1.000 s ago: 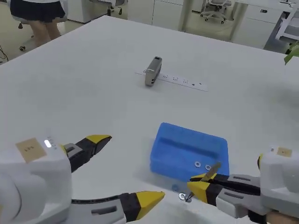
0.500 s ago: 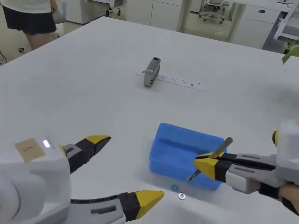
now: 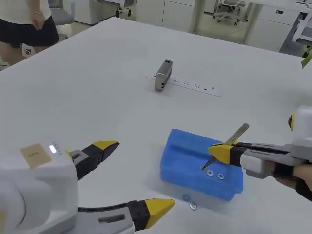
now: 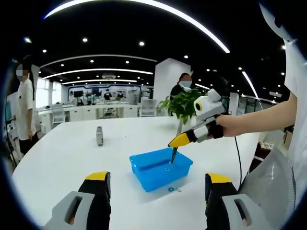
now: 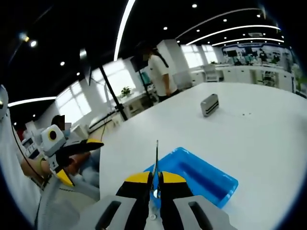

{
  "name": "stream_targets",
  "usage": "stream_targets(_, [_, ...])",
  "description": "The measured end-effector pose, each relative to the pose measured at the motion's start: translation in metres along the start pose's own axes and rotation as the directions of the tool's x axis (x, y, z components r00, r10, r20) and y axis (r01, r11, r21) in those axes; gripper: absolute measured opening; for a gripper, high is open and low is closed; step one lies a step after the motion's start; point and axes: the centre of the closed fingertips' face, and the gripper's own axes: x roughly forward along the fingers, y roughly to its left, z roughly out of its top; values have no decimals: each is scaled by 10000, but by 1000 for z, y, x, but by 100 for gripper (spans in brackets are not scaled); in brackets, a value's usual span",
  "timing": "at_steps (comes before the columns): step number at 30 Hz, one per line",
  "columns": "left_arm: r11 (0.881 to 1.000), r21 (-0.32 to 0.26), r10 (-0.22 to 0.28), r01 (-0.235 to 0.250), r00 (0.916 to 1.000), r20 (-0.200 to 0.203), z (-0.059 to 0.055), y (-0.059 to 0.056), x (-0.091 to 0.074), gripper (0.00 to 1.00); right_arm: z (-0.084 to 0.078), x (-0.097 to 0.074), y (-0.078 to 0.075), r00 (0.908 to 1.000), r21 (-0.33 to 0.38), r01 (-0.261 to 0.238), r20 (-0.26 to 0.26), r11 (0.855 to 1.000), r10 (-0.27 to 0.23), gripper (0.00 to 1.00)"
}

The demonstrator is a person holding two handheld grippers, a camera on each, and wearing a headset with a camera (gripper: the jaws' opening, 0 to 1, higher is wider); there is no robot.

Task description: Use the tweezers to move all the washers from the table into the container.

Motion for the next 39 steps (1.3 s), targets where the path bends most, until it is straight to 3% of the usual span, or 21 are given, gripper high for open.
stream_targets(12, [10000,5,-43,43,10000,-44,-1,-1,1,81,-7,14,-17,9994,282,172,-319,9995,-163,3])
stream_targets(21, [9999,18,-126,126,9999,-75,-1,-4,2,81,-19,23,-42,9942,265,761,-787,9967,-739,3])
stream_targets(39, [9998,-185,-6,6,10000,18,0,2,0,81,-32,40,-49,9841,-535,970,-1440,9938,-1038,3])
